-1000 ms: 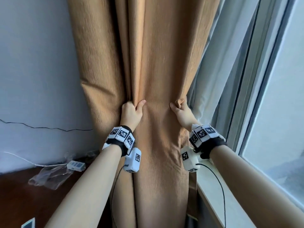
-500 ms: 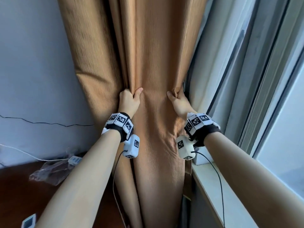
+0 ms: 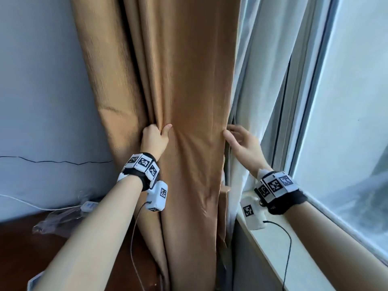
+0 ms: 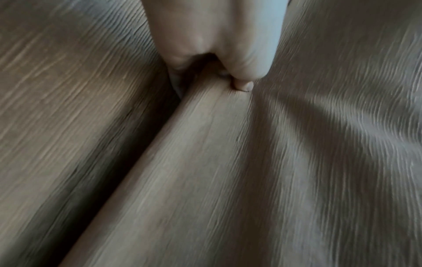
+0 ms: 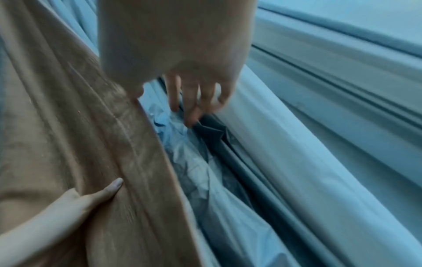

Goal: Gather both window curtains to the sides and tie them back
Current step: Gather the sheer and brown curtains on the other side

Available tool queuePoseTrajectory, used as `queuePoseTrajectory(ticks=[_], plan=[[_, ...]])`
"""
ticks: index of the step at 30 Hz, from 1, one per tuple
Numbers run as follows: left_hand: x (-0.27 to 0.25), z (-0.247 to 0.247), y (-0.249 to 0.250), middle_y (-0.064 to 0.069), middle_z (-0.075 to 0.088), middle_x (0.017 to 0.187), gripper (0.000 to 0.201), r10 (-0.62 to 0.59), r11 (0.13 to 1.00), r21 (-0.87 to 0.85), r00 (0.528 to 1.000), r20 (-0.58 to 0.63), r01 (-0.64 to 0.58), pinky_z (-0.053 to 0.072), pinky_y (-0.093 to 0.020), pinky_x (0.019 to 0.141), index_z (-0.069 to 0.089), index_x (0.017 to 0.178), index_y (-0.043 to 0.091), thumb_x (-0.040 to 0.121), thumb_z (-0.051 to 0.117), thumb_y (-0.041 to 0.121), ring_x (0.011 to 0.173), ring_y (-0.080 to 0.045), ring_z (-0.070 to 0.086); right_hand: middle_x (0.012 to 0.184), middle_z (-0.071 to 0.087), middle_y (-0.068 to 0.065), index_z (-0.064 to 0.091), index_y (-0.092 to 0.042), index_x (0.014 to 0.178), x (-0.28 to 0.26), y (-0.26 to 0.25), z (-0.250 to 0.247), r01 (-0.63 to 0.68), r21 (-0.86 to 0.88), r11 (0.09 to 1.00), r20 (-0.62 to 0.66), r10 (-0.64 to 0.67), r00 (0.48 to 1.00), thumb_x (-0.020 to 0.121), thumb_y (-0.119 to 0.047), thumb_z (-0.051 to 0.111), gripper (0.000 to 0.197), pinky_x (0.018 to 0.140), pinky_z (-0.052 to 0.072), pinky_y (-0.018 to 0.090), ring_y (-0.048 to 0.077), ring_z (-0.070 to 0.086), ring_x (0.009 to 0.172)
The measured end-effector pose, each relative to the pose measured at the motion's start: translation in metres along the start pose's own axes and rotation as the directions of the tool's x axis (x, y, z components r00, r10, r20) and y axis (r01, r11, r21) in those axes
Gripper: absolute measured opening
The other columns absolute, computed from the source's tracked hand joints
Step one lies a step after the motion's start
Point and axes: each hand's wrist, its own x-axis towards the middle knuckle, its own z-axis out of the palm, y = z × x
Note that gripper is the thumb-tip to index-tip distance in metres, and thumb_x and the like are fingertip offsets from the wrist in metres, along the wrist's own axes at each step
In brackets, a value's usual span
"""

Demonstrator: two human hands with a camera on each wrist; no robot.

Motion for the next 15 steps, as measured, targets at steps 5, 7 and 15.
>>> queuePoseTrajectory(ticks=[5, 7, 15], plan=[[-0.023, 0.004, 0.005, -0.032, 0.059, 0.114, 0.049, 0.031, 0.999, -0.015, 0.996, -0.080, -0.032, 0.045, -0.044, 0.090, 0.059, 0.100, -0.016, 0.094, 0.058, 0.033, 0.108, -0.045, 0.055, 0.117, 0.054, -0.002, 0.052, -0.020, 0.121, -0.026, 0.006, -0.027, 0.126, -0.304, 0.944, -0.454, -0.260, 0.852, 0.081, -0.024, 0.072, 0.045, 0.095, 0.043, 0.036, 0.019, 0.050, 0.108], [-0.031, 0.007, 0.005, -0.031, 0.053, 0.127, 0.049, 0.070, 0.998, 0.008, 0.993, -0.097, -0.070, 0.040, -0.042, 0.100, 0.061, 0.104, -0.016, 0.092, 0.061, 0.031, 0.119, -0.043, 0.049, 0.131, 0.039, 0.002, 0.039, -0.025, 0.132, -0.033, 0.005, -0.032, 0.114, -0.254, 0.960, -0.419, -0.216, 0.882, 0.075, -0.027, 0.077, 0.069, 0.106, 0.038, 0.041, 0.023, 0.041, 0.123], [-0.054, 0.010, 0.014, -0.017, 0.053, 0.115, 0.039, 0.188, 0.970, 0.176, 0.976, -0.111, -0.167, 0.044, -0.047, 0.093, 0.068, 0.089, -0.003, 0.087, 0.065, 0.035, 0.110, -0.038, 0.052, 0.130, 0.053, 0.001, 0.033, -0.025, 0.134, -0.064, -0.009, -0.022, 0.055, 0.009, 0.998, -0.312, -0.049, 0.949, 0.078, -0.038, 0.074, 0.070, 0.103, 0.046, 0.042, 0.019, 0.053, 0.121]])
